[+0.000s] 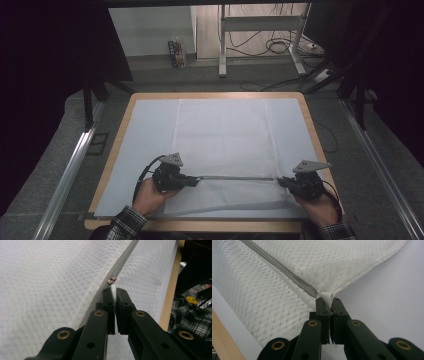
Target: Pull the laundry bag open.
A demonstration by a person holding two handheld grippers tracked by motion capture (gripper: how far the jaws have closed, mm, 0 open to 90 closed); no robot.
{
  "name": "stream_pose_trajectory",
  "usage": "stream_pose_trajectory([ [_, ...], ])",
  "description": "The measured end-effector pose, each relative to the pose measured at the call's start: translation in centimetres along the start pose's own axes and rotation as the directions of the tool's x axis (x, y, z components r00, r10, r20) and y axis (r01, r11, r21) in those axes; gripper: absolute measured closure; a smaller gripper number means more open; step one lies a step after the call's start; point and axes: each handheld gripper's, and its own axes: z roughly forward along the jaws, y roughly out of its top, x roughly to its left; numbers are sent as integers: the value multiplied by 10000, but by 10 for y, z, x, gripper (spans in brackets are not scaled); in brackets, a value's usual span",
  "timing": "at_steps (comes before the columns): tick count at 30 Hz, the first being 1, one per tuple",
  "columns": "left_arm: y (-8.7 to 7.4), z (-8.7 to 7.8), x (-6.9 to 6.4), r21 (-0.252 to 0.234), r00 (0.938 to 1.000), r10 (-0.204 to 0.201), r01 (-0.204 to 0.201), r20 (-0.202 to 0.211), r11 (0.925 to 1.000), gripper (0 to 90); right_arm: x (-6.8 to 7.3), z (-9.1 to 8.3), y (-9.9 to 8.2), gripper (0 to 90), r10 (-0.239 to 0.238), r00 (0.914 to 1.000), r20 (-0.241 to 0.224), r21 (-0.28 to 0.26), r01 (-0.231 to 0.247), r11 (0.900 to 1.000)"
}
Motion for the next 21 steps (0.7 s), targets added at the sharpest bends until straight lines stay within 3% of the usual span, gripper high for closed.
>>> stream_pose_trajectory([
  [21,-19,-16,2,-54,9987,-364,362,-345,9993,875,1,1,0,855,-91,9999,77,78,90,9999],
])
